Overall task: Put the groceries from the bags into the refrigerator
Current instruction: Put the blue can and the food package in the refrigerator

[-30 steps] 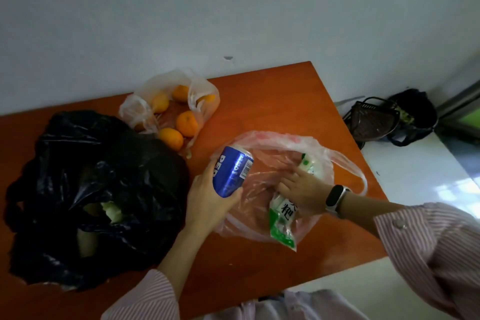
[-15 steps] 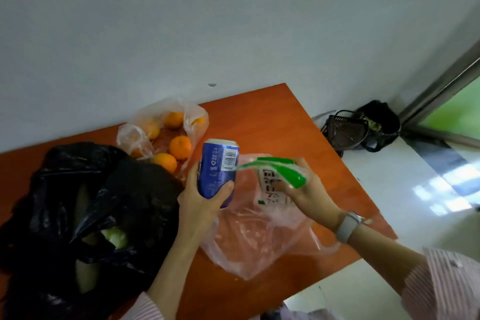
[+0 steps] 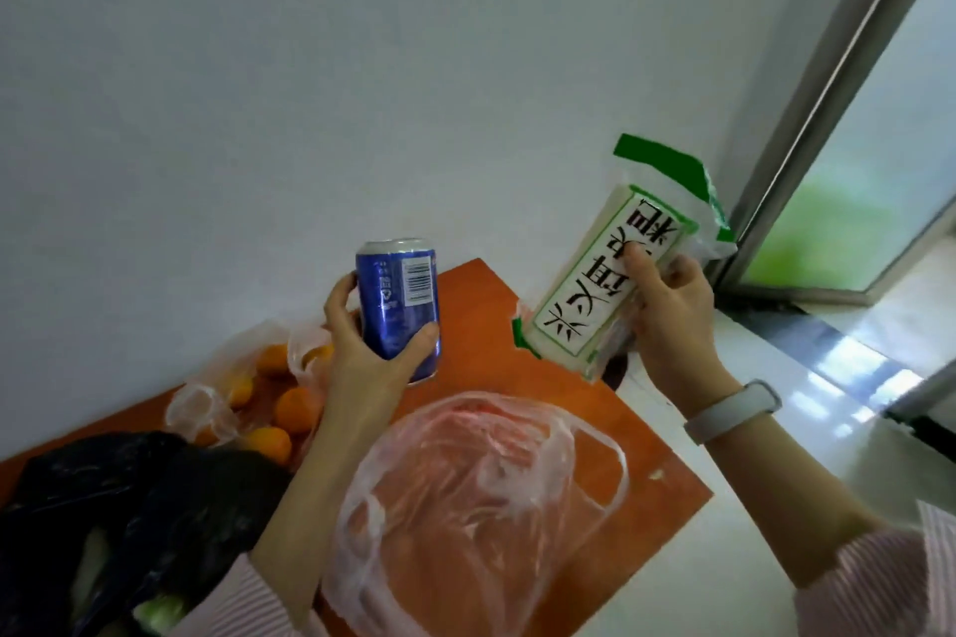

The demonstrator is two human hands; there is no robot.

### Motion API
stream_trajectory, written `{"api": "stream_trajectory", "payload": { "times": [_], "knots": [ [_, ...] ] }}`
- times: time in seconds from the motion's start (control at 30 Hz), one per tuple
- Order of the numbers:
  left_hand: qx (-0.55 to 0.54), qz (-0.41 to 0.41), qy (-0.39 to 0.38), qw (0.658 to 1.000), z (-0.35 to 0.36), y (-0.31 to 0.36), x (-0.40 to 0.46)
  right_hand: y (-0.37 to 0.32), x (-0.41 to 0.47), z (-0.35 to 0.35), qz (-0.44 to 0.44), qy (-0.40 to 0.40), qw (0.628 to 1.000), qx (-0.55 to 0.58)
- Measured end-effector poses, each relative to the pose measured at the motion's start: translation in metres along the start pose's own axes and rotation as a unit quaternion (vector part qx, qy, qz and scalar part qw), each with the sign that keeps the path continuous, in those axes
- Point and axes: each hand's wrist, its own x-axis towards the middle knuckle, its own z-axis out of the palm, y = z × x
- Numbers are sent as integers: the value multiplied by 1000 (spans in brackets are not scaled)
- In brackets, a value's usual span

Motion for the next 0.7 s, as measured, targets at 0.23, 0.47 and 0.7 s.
{"api": "stream_trajectory", "payload": {
  "times": [0.23, 0.47, 0.7],
  "knots": [
    [-92, 11, -122, 988, 133, 48, -73, -42, -40, -158, -6, 104, 993, -48],
    [-88, -24, -383, 919, 339, 85, -223, -102, -139, -405, 14, 301, 942, -148],
    [-57, 29, -617, 785, 510, 144, -391, -174, -290, -582, -16, 532, 834, -144]
  ]
}}
